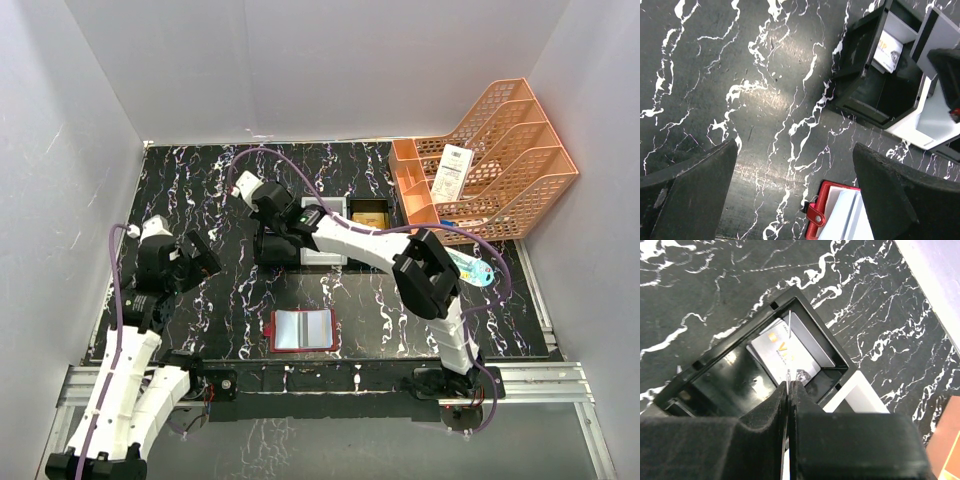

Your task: Take the credit cards out of the card holder

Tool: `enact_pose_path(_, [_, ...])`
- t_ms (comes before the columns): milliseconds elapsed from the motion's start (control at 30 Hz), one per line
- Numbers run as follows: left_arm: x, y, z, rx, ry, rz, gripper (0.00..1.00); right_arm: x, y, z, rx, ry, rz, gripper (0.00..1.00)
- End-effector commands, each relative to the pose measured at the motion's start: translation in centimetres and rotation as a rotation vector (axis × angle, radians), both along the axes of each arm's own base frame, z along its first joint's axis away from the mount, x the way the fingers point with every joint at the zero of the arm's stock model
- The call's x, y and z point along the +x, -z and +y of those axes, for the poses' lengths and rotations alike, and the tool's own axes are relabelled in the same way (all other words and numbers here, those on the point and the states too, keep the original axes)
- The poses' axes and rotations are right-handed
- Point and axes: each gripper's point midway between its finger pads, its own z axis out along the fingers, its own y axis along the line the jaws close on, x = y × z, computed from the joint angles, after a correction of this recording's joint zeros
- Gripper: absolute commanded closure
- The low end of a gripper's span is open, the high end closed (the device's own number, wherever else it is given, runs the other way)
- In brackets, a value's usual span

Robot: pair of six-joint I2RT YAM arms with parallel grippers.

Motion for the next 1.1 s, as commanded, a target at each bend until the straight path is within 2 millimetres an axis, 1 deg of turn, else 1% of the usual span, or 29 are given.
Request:
enact_pose_path(0, [-0.5, -1.2, 1.5, 0.034, -0.073, -0.043, 0.01, 2.0, -0.7, -0.3, -0.095, 0.012, -0.089, 1.00])
enact_pose_path(200, [-1.1, -2.1, 2.2, 0.035, -0.114, -0.091, 0.01, 3.1, 0.4, -0.2, -0.161, -0.009, -0.152, 1.00])
enact_pose_path(367, [-1.1, -2.1, 2.1, 0.030, -0.110, -0.093, 0.01, 3.9, 1.7, -0.3, -0.218, -0.009, -0.181, 1.00])
enact_pose_path(567, [-1.1, -2.3, 2.0, 0.027, -0.105, -0.101, 0.01, 4.8, 2.5, -0.1, -0.294, -0.029, -0.221, 1.00])
enact_pose_path(867, [-1.0, -2.2, 1.9, 0.027, -0.102, -0.105, 0.01, 5.3, 4.7, -0.2, -0.396, -0.058, -0.218, 1.00])
enact_pose_path(1067, [-1.0, -2.2, 1.9, 0.024, -0.096, -0.108, 0.01, 5.3, 5.5, -0.1, -0.409, -0.068, -0.205, 0.93])
